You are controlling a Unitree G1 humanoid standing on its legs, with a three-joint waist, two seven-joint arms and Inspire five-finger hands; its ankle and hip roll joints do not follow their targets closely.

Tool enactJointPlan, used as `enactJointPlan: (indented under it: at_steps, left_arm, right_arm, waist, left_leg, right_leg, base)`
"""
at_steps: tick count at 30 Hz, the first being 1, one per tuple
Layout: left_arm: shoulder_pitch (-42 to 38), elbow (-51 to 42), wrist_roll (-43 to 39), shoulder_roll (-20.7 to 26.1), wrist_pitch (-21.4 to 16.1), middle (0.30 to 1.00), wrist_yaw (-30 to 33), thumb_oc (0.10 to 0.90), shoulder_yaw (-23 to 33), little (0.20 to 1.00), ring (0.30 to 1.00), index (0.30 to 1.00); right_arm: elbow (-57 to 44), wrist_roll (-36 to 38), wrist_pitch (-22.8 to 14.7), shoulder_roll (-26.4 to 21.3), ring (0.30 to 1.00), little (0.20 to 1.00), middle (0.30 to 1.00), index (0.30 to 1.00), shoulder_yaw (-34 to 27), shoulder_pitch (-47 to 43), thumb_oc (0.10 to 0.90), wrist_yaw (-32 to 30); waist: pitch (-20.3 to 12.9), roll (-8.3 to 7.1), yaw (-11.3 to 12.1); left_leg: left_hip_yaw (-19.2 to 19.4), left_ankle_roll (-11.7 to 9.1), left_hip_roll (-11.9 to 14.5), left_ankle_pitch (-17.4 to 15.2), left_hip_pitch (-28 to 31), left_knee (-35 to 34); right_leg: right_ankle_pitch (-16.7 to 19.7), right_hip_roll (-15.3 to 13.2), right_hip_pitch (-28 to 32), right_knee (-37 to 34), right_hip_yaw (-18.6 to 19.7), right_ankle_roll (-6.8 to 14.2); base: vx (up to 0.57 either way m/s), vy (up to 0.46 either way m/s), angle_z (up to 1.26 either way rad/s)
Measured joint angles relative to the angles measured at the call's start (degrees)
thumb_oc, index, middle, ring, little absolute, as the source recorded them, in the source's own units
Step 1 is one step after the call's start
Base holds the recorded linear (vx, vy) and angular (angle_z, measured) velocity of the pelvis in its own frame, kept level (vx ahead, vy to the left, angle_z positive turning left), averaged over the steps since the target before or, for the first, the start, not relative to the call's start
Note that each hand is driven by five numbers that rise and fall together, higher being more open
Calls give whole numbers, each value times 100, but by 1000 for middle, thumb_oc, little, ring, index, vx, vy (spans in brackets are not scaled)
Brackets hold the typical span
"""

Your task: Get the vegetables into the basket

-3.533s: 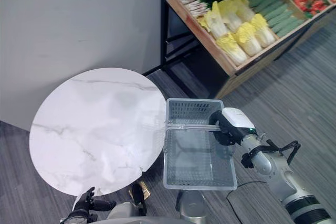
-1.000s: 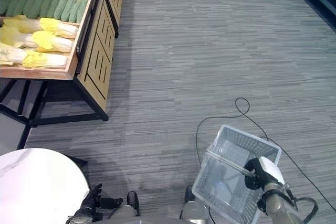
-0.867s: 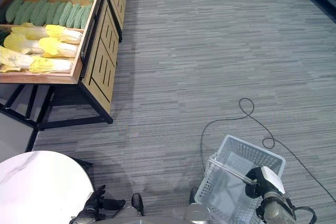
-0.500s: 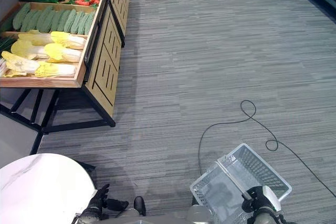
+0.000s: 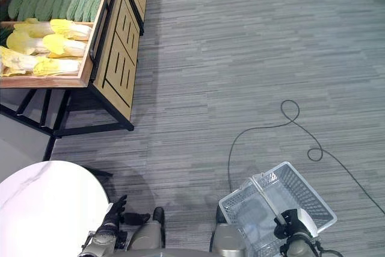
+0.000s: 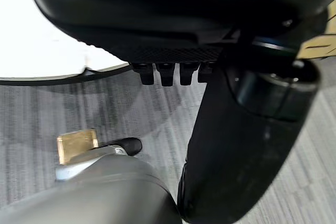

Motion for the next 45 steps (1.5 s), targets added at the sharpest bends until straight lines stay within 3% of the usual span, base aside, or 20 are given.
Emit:
enactJointPlan:
  at_steps: [2, 4, 7, 8, 9, 12, 17, 20, 24, 26, 27, 29, 32, 34, 37, 38, 39, 42, 44, 45]
  left_arm:
    - [-187, 175, -47, -3, -12, 1000, 14, 900, 1, 1000, 1000, 1000]
    - [-216, 158, -96, -1, -17, 1000, 33, 900, 1, 1000, 1000, 1000]
    - [-261, 152, -89, -17, -16, 1000, 48, 900, -4, 1000, 1000, 1000]
    - [-211, 99, -86, -30, -7, 1000, 42, 900, 2, 1000, 1000, 1000]
    - [-214, 61, -77, 51, 4, 1000, 42, 900, 14, 1000, 1000, 1000]
    - [-218, 52, 27, 241, 12, 1000, 60, 900, -15, 1000, 1000, 1000]
    - [-117, 76, 32, 408, 111, 1000, 60, 900, -91, 1000, 1000, 1000]
    - [-251, 50, 22, 554, 116, 1000, 130, 900, -170, 1000, 1000, 1000]
    - [-272, 8, 12, 607, 103, 1000, 147, 900, -177, 1000, 1000, 1000]
    - [-306, 31, 13, 628, 134, 1000, 158, 900, -178, 1000, 1000, 1000]
    - [-297, 90, 14, 607, 151, 1000, 152, 900, -183, 1000, 1000, 1000]
    - [-333, 258, 14, 552, 163, 1000, 152, 900, -166, 1000, 1000, 1000]
    - [-467, 507, 14, 479, 187, 1000, 171, 900, -153, 1000, 1000, 1000]
    - [-447, 596, 16, 411, 203, 1000, 171, 900, -144, 1000, 1000, 1000]
    - [-262, 688, 21, 349, 219, 1000, 157, 900, -132, 1000, 1000, 1000]
    - [-198, 690, 22, 287, 218, 1000, 155, 900, -124, 1000, 1000, 1000]
    - [-144, 703, 24, 224, 220, 1000, 138, 900, -123, 1000, 1000, 1000]
    - [-109, 709, 22, 152, 221, 1000, 155, 900, -35, 1000, 1000, 1000]
    - [-107, 695, 25, 143, 194, 1000, 165, 900, 9, 1000, 1000, 1000]
    - [-109, 667, 23, 149, 169, 1000, 176, 900, 24, 1000, 1000, 1000]
  right_arm:
    - [81, 2, 14, 3, 300, 300, 300, 300, 11, -14, 400, -5]
    - [90, 5, 21, 0, 300, 300, 300, 300, 14, -45, 400, -41]
    - [98, 2, 30, 9, 300, 300, 300, 300, 19, -63, 400, -38]
    - [24, -1, 7, 17, 300, 300, 300, 300, 18, -61, 400, -39]
    - [15, -18, -29, 114, 300, 300, 300, 300, 27, -48, 400, -31]
    - [116, -22, -74, 382, 300, 300, 300, 300, 15, -15, 400, -28]
    - [224, -23, -68, 591, 300, 300, 300, 300, 31, -124, 400, -26]
    - [285, -22, -49, 599, 300, 300, 300, 300, 95, -529, 400, -23]
    - [244, -6, -76, 627, 300, 300, 300, 300, 143, -618, 400, -57]
    - [156, -4, -99, 642, 300, 300, 300, 300, 136, -631, 400, -55]
    - [133, -5, -111, 641, 300, 300, 300, 300, 134, -630, 400, -53]
    - [53, -2, -116, 651, 300, 300, 300, 300, 193, -535, 400, -42]
    - [49, 34, -91, 656, 300, 300, 300, 300, 246, -497, 400, -32]
    - [55, 72, -50, 654, 300, 300, 300, 300, 223, -494, 400, -77]
    - [143, 97, -2, 654, 300, 300, 300, 300, 192, -368, 400, -97]
    - [196, 113, 41, 646, 300, 300, 300, 300, 174, -360, 400, -66]
    - [236, 165, 77, 647, 300, 300, 300, 300, 117, -380, 400, -49]
    - [308, 195, 59, 634, 300, 300, 300, 300, 120, -400, 400, -12]
    - [391, 195, 46, 624, 300, 300, 300, 300, 148, -368, 400, -4]
    - [387, 195, 25, 612, 300, 300, 300, 300, 182, -348, 400, -6]
  waist:
    - [33, -38, 43]
    - [46, -35, 41]
    - [42, -2, 163]
    - [45, 12, 206]
    - [70, -96, 262]
    - [95, -449, 249]
    - [91, -474, 288]
    - [100, -490, 351]
    - [84, -515, 405]
    - [92, -577, 382]
    - [131, -513, 330]
    - [173, -445, 131]
    - [213, -415, -22]
    - [224, -404, -122]
    - [200, -449, -211]
    - [214, -356, -229]
    - [186, -219, -239]
    - [175, -213, -180]
    - [135, -203, -188]
    - [124, -221, -162]
  left_leg:
    - [170, 67, -70, 28, -110, -524]
    - [232, 81, -68, 45, -374, -517]
    - [257, 74, -37, 64, -394, -813]
    - [369, 281, -10, 338, -254, -817]
    - [594, 544, -155, 491, -89, -820]
    - [809, 912, -580, 264, 33, -831]
    - [1032, 1192, -696, 98, 204, -831]
    - [1173, 1291, -674, 25, 263, -833]
    - [1137, 1581, -660, -408, 683, -768]
    - [1103, 1676, -679, -480, 800, -789]
    - [1095, 1676, -648, -509, 876, -789]
    - [954, 1585, -643, -536, 1000, -788]
    - [669, 1463, -628, -699, 1163, -786]
    - [475, 1360, -603, -868, 1330, -783]
    - [181, 1115, -523, -1199, 1769, -785]
    - [106, 983, -353, -1364, 1907, -702]
    - [116, 894, -171, -1439, 1936, -580]
    - [151, 725, 80, -1343, 1872, 102]
    - [-152, 317, 291, -1098, 1656, 1034]
    - [-232, 139, 305, -980, 1472, 1477]
  right_leg:
    - [1, 20, 35, -118, -28, -9]
    - [-19, 17, 104, -95, 21, 22]
    - [-140, -14, 221, -115, 276, 224]
    - [-188, -31, 329, -122, 446, 332]
    - [-249, -216, 445, -120, 544, 457]
    - [-153, -642, 414, 78, 496, 699]
    - [-5, -768, 180, 590, 523, 881]
    - [-2, -787, -331, 1533, 519, 935]
    - [-127, -839, -941, 3236, 418, 1122]
    - [-497, -754, -1308, 3527, 379, 1060]
    - [-641, -629, -1409, 3157, 274, 1007]
    - [-585, -397, -1531, 2131, 205, 990]
    - [-36, -124, -1831, 931, 269, 915]
    - [286, -88, -1917, 254, 487, 915]
    - [260, -150, -1732, 343, 438, 885]
    - [586, -52, -1731, 615, 330, 697]
    - [587, 77, -1746, 865, 176, 691]
    - [793, 330, -1513, 1019, -50, 204]
    - [381, 557, -1139, 1068, -228, -145]
    - [306, 618, -1059, 1063, -245, -212]
  base:
    - [211, 97, -7]
    - [287, 152, -6]
    - [249, 174, -44]
    - [265, 235, -83]
    - [253, 262, -63]
    - [219, 254, -17]
    - [138, 194, -22]
    - [179, 260, -16]
    - [158, 117, -3]
    - [219, 24, -5]
    - [211, -29, 8]
    - [232, -66, 40]
    - [305, -124, 54]
    - [310, -138, 56]
    - [299, -198, 56]
    - [268, -221, 49]
    - [156, -133, 31]
    - [297, -302, 11]
    - [292, -337, 15]
    - [198, -249, 2]
